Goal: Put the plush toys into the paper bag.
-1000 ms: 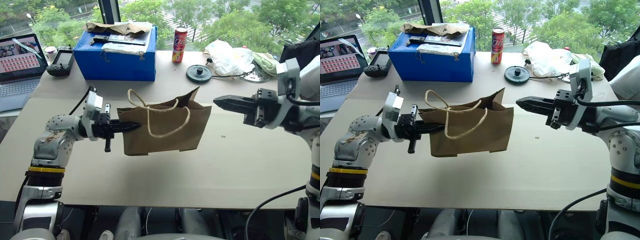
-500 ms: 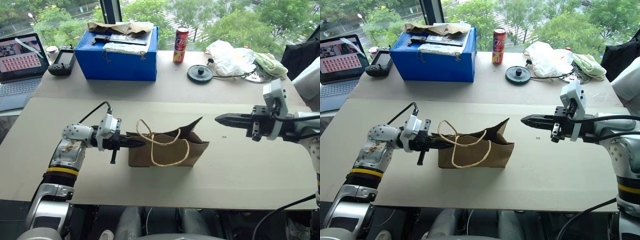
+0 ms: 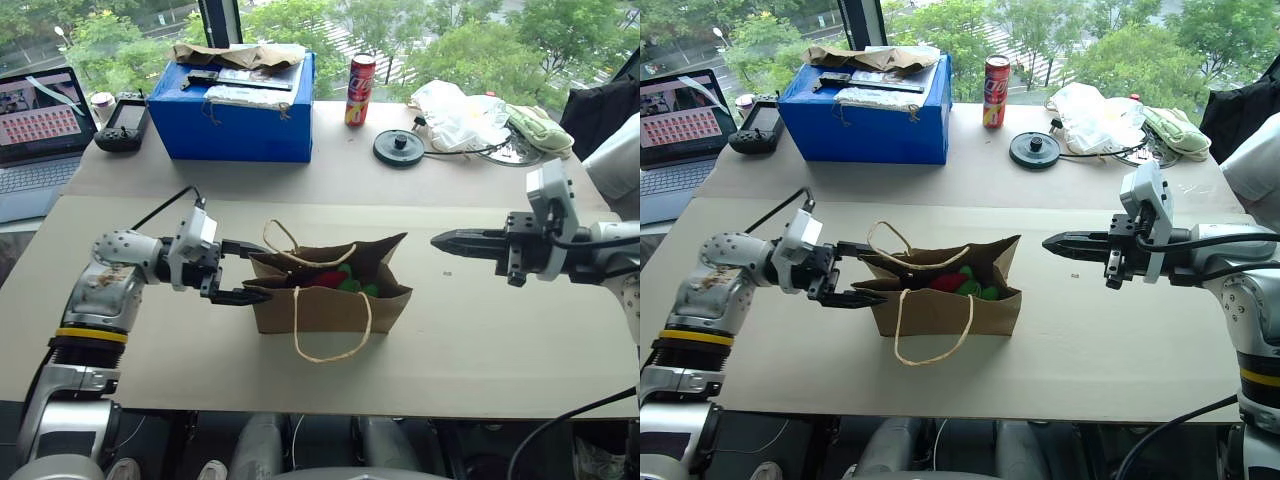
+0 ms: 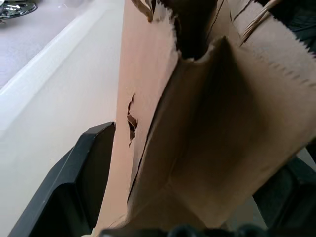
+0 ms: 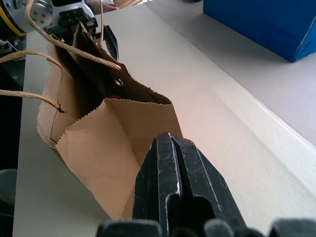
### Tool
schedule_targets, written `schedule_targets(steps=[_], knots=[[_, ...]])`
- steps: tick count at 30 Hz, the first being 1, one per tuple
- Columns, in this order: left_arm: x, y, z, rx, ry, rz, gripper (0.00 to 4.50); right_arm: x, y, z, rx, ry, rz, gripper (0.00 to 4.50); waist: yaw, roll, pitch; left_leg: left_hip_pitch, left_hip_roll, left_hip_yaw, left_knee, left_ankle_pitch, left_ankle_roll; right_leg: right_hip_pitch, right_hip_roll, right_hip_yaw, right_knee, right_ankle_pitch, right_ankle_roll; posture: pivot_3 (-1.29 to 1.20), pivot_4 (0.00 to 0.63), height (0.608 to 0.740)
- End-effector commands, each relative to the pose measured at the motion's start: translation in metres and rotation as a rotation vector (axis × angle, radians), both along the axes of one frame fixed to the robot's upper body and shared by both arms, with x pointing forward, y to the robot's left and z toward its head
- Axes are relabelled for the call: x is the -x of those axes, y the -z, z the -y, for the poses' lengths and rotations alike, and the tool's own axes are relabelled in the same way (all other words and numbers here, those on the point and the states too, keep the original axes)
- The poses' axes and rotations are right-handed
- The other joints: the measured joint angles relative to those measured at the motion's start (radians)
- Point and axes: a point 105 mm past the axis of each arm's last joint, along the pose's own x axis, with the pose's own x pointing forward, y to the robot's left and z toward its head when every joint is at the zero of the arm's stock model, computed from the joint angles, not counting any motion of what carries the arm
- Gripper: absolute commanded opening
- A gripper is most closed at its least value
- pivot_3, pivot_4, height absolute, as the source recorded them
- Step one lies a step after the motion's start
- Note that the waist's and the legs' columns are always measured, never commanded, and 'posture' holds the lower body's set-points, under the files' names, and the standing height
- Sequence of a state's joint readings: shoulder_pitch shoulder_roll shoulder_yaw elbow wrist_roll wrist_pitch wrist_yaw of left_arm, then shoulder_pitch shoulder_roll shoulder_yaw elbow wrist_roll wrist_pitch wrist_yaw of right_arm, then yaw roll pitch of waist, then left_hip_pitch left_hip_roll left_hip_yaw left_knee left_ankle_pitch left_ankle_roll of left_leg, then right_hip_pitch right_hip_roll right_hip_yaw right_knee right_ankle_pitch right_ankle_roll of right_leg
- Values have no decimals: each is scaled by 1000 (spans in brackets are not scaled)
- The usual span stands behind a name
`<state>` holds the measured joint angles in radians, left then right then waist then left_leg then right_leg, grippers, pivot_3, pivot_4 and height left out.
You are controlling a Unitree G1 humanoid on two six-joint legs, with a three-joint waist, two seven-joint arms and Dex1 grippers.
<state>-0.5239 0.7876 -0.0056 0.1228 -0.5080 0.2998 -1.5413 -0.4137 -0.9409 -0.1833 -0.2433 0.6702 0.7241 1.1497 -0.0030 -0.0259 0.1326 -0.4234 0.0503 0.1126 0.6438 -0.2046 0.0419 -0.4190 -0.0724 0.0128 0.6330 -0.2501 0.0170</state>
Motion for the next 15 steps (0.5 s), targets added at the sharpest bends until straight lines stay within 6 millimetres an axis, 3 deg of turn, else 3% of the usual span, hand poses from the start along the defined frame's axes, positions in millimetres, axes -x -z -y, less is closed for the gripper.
schedule_targets(steps=[1, 7, 15], knots=[[13, -44, -5, 25, 11, -31, 3846, 6, -19, -4, 15, -39, 80, 0, -1, 0, 0, 0, 0, 0, 0, 0, 0, 0, 0, 0, 0, 0, 0, 0, 150, 739], [15, -75, -18, 84, -62, -62, 3846, 11, -21, -7, 11, -83, 83, 0, 0, 0, 0, 0, 0, 0, 0, 0, 0, 0, 0, 0, 0, 0, 0, 0, 150, 739], [13, -73, -15, 101, -101, -69, 3846, 12, -20, -12, 9, -117, 82, 0, 4, 0, 0, 0, -1, 1, 0, 0, 0, 0, 1, 0, 0, 0, 0, 0, 150, 739]])
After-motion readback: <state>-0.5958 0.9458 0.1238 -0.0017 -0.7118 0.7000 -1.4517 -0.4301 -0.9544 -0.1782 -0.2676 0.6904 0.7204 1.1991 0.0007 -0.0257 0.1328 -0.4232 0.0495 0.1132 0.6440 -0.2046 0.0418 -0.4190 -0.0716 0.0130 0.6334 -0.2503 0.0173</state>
